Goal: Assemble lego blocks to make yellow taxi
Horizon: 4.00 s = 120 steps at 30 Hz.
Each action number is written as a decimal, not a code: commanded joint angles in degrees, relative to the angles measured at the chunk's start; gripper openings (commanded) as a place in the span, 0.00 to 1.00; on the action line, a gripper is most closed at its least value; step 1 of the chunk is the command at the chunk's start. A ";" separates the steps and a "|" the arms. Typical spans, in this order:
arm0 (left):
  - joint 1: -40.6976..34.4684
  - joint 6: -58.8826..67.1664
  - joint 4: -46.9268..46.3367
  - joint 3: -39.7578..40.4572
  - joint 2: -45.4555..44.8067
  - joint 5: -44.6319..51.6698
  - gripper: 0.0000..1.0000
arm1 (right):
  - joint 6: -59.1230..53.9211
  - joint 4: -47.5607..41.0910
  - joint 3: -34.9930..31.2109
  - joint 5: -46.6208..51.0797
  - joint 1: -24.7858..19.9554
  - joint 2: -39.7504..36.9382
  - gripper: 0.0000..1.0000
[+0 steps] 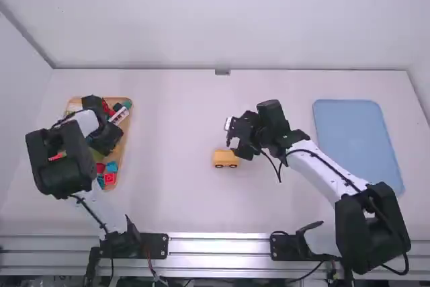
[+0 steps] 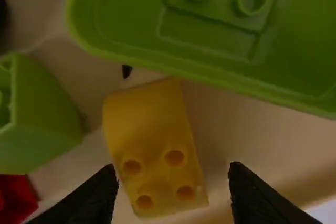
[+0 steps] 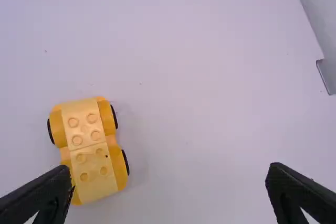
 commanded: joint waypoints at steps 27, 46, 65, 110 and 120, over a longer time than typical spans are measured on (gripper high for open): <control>-5.38 0.72 1.77 0.02 -1.70 -11.13 0.33 | 0.35 -0.61 0.83 -0.55 0.11 -0.87 0.98; -19.21 63.28 -7.50 5.49 -10.25 18.56 0.02 | -0.11 -0.59 0.83 -0.31 -0.39 -0.87 0.98; -29.75 113.50 -8.24 -4.57 -10.93 32.87 0.14 | 0.37 -2.14 0.83 -0.55 -1.18 -0.87 0.99; -31.39 119.27 4.04 -13.70 -9.86 50.10 0.88 | 1.64 -3.39 0.83 -0.31 -0.63 -0.87 0.98; -26.40 109.09 15.63 -20.96 -9.86 50.16 0.99 | 1.62 -3.15 0.83 -0.35 -1.09 -0.87 0.99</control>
